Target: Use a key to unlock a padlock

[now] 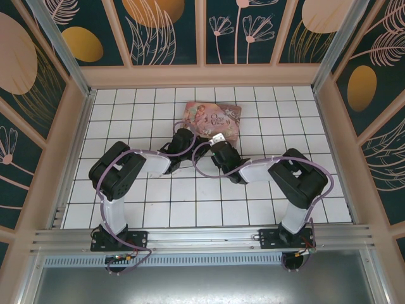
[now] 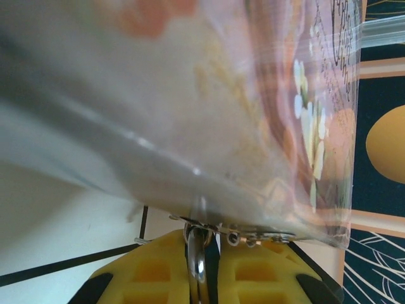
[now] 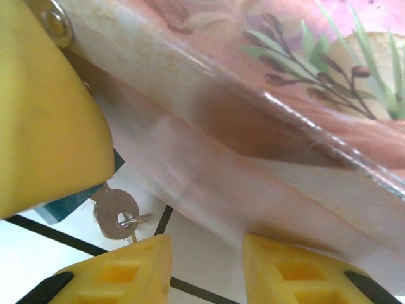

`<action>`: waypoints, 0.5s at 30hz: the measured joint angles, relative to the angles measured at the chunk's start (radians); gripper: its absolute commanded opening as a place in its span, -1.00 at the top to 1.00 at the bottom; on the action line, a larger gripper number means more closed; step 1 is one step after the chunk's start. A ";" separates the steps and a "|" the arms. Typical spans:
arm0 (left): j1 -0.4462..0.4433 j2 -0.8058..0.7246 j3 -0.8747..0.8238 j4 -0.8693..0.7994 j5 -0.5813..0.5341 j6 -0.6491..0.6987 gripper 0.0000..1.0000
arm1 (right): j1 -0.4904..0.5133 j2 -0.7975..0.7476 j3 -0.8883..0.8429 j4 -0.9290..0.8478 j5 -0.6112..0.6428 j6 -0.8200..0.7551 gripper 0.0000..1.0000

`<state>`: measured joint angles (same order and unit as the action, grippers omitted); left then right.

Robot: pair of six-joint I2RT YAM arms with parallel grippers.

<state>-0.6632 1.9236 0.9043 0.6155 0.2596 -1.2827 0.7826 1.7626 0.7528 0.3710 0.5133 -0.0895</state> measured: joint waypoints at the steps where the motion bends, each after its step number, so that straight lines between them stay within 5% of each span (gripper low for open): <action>1: 0.000 0.000 0.000 0.000 0.000 0.000 1.00 | 0.001 0.002 0.000 0.005 0.005 -0.003 0.31; 15: 0.002 0.000 0.000 0.023 0.006 -0.036 1.00 | 0.039 0.029 -0.018 0.133 0.109 0.011 0.37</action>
<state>-0.6609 1.9236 0.9043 0.6380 0.2653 -1.3190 0.8211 1.7916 0.7345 0.5041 0.6224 -0.0780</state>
